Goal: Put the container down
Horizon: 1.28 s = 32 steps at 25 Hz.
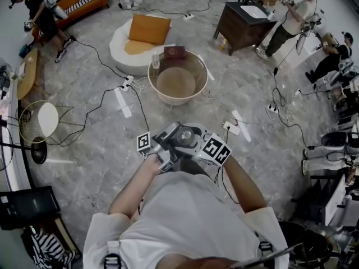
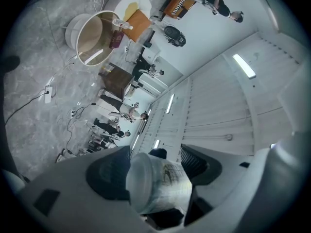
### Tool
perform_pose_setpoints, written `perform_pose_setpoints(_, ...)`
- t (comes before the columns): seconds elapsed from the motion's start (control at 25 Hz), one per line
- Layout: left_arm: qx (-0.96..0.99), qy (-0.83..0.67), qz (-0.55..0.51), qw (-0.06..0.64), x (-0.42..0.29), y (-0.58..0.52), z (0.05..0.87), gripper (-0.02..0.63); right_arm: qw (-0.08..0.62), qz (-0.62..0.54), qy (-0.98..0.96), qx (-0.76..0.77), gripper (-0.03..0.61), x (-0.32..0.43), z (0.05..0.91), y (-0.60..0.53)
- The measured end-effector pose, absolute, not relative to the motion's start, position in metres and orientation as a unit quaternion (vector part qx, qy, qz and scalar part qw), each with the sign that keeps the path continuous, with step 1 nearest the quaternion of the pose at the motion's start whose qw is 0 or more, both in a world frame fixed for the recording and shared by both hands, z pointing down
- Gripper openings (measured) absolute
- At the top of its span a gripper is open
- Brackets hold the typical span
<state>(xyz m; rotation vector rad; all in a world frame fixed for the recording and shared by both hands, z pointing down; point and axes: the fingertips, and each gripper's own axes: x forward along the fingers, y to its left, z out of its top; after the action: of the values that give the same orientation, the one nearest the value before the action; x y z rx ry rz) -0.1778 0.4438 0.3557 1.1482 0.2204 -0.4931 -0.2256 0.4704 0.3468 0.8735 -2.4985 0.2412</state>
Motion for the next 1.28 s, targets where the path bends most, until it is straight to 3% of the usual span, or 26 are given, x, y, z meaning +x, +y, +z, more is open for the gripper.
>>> perform_pose_setpoints(1.28, 0.536, 0.044, -0.281, 0.795, -0.073, 0.265, 0.367, 0.301, 0.237, 0.091, -0.936, 0.243, 0.336, -0.117, 0.356, 0.298)
